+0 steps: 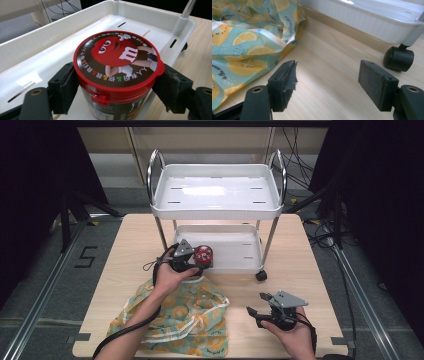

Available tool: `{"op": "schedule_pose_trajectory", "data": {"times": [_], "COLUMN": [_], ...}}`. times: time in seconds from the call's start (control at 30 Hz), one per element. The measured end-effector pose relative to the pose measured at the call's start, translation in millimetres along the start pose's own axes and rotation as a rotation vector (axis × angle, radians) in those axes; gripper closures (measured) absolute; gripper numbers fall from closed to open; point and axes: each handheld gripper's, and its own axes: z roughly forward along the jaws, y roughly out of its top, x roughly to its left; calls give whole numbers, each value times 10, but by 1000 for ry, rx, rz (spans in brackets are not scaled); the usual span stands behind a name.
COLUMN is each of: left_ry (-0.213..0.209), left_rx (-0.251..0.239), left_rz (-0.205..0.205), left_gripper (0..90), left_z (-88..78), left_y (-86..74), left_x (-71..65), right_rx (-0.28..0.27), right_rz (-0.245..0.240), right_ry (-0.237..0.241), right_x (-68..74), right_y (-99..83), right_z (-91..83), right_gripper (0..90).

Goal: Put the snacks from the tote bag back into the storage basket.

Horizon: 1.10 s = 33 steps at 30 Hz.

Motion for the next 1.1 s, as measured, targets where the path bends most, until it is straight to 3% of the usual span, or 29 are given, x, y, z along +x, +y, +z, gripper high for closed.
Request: {"op": "schedule_pose_trajectory", "data": {"times": [0.2, 0.4, 0.43, 0.6, 0.7, 0.73, 0.77, 1.07, 1.1], "left_ry": [13, 45, 56, 92, 107, 111, 111, 127, 132], "left_rx": [-13, -11, -16, -19, -22, -25, -23, -35, -31], "left_rz": [-8, -1, 33, 55, 53, 14, 12, 1, 19], "left_gripper": [170, 146, 146, 147, 148, 149, 149, 151, 151], "left_z": [-21, -48, -58, -94, -118, -116, -117, -189, -208], "left_y": [26, 38, 51, 85, 97, 89, 89, 90, 93], "left_x": [-29, -59, -52, -78, -95, -124, -130, -198, -197], "right_rx": [10, 6, 8, 21, 10, 8, 13, 8, 7], "right_rz": [17, 1, 2, 32, 18, -12, 8, 9, 9], "right_ry": [6, 5, 4, 13, 6, 22, 21, 28, 27], "right_x": [23, 8, 8, 33, 22, 0, 11, 12, 14], "right_y": [-5, -4, -3, -4, -4, 1, -2, -1, 0], "right_z": [9, 15, 13, 7, 12, 22, 19, 25, 24], "right_gripper": [312, 312, 311, 311, 311, 310, 311, 310, 310]}}
